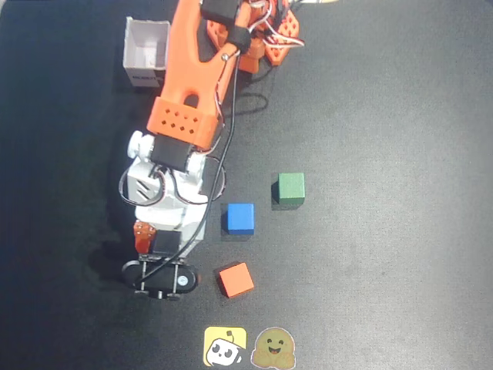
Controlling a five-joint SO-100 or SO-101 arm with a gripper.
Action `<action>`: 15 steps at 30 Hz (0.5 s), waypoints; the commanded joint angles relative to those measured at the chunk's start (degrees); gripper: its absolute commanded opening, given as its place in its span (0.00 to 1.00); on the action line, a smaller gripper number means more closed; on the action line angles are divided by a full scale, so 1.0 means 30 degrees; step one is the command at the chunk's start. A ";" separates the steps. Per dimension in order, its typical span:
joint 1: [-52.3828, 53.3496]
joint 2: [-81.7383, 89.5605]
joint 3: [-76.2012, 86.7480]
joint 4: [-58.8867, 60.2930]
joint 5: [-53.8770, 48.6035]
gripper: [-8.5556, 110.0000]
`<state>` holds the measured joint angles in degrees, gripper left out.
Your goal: Put the purple cube on top of the yellow cube.
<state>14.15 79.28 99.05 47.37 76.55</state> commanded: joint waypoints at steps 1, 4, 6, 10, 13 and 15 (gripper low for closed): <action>0.0234 0.0791 -0.0029 -0.0029 0.0439 0.19; 0.0293 0.0937 0.0029 -0.0029 0.0850 0.20; 0.0322 0.0996 0.0029 -0.0029 0.1025 0.21; 0.0322 0.1084 0.0029 -0.0029 0.1582 0.21; 0.0352 0.1143 -0.0029 -0.0029 0.1846 0.21; 0.0410 0.1172 -0.0088 -0.0088 0.1904 0.21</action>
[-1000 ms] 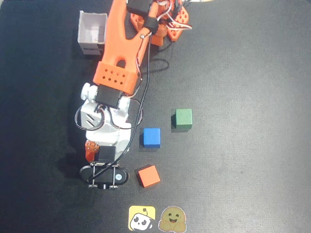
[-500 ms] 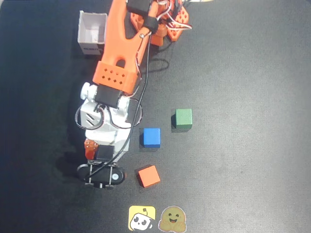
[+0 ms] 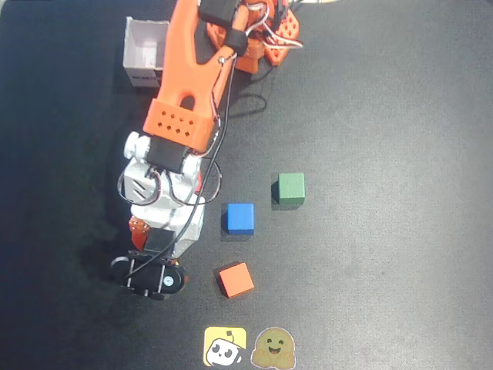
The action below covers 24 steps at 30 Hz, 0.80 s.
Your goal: Put the purple cube on top of the yellow cube.
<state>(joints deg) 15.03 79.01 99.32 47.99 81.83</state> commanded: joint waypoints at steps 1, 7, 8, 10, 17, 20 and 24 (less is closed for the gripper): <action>0.0117 0.1260 -0.0205 -0.0293 0.0176 0.21; 0.0176 0.1318 -0.0264 -0.0352 0.0410 0.21; 0.0205 0.1318 -0.0264 -0.0352 0.0439 0.21; 0.0205 0.1377 -0.0264 -0.0381 0.0615 0.22; 0.0146 0.1641 -0.0264 -0.0439 0.0937 0.23; 0.0088 0.1875 -0.0176 -0.0498 0.1172 0.23; 0.0029 0.2285 -0.0088 -0.0498 0.1318 0.23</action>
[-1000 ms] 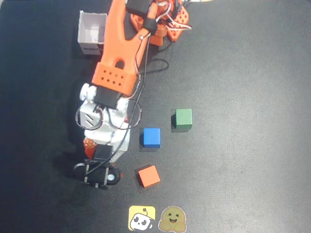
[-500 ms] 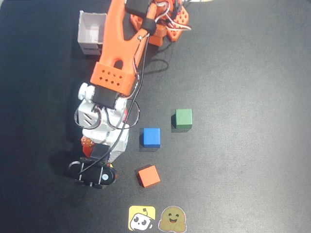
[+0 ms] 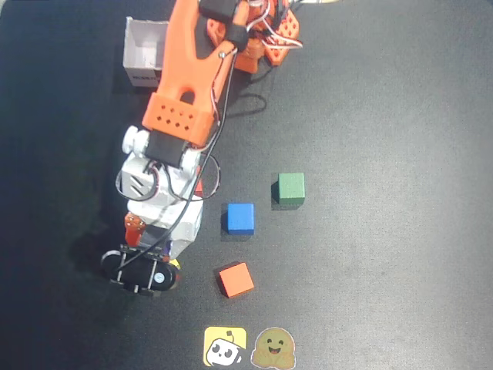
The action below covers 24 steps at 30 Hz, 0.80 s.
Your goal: Put the purple cube on top of the yellow cube.
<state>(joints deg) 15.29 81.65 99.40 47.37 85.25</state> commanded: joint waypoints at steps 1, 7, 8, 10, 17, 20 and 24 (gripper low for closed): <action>-0.0059 0.1553 -0.0088 -0.0264 0.0234 0.23; -0.0205 0.2666 0.0293 -0.0176 0.0410 0.23; -0.0234 0.2959 0.0439 -0.0176 0.0410 0.23; -0.0293 0.3633 0.0820 -0.0176 0.0469 0.23; -0.0674 0.7646 0.3838 -0.0088 -0.0703 0.17; -0.1143 0.9521 0.5186 0.0264 -0.0732 0.12; -0.1904 1.2393 0.7764 0.0264 -0.0732 0.07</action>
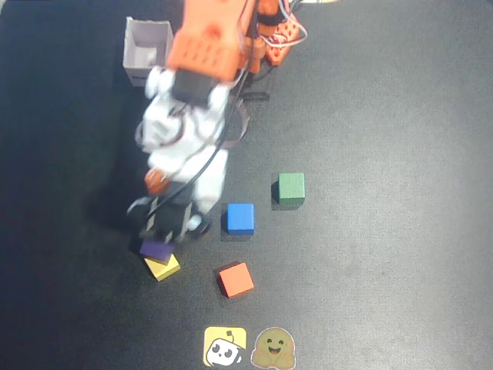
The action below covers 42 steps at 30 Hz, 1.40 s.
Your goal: Put the purple cube on top of the yellow cube.
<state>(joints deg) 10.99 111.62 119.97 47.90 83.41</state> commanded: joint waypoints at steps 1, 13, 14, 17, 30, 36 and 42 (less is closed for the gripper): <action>-0.0645 0.3105 0.1611 0.0000 -0.0088 0.07; -0.2139 0.7559 0.6064 -0.0117 -0.1113 0.07; -0.2197 0.8145 0.6563 -0.0117 -0.1113 0.07; -0.2256 0.9844 0.8057 -0.0293 -0.1436 0.07; -0.2842 1.6934 1.3154 0.0205 -0.2109 0.07; -0.2959 2.1445 1.4883 0.2754 -0.2109 0.07; -0.2812 2.1855 1.4883 0.4424 -0.2051 0.07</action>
<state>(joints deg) 2.20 176.40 164.88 59.50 77.26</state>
